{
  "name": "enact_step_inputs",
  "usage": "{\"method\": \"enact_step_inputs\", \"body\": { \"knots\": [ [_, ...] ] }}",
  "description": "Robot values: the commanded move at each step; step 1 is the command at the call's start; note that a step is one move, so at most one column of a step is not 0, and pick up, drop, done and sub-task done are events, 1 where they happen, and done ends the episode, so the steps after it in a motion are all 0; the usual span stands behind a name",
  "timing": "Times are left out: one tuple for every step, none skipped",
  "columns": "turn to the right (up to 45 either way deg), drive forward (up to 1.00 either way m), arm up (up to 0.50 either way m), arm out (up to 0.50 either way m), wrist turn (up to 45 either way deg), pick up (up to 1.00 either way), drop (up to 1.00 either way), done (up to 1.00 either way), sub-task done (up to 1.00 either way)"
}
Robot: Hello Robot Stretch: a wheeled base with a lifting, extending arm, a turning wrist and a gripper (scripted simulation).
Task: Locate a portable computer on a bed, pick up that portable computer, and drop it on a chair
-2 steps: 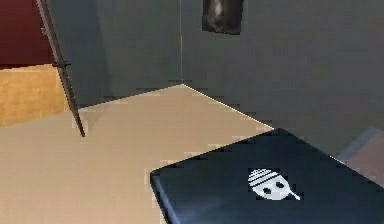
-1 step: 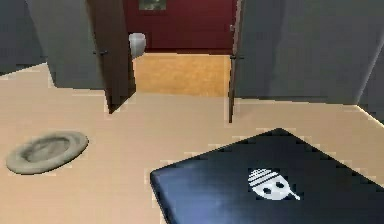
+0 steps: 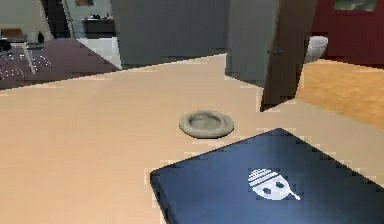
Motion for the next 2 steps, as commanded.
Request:
{"method": "enact_step_inputs", "body": {
  "knots": [
    [-36.0, 0.00, 0.00, 0.00, 0.0, 0.00, 0.00, 0.00, 0.00],
    [45.0, 0.00, 0.00, 0.00, 0.0, 0.00, 0.00, 0.00, 0.00]
  ]
}}
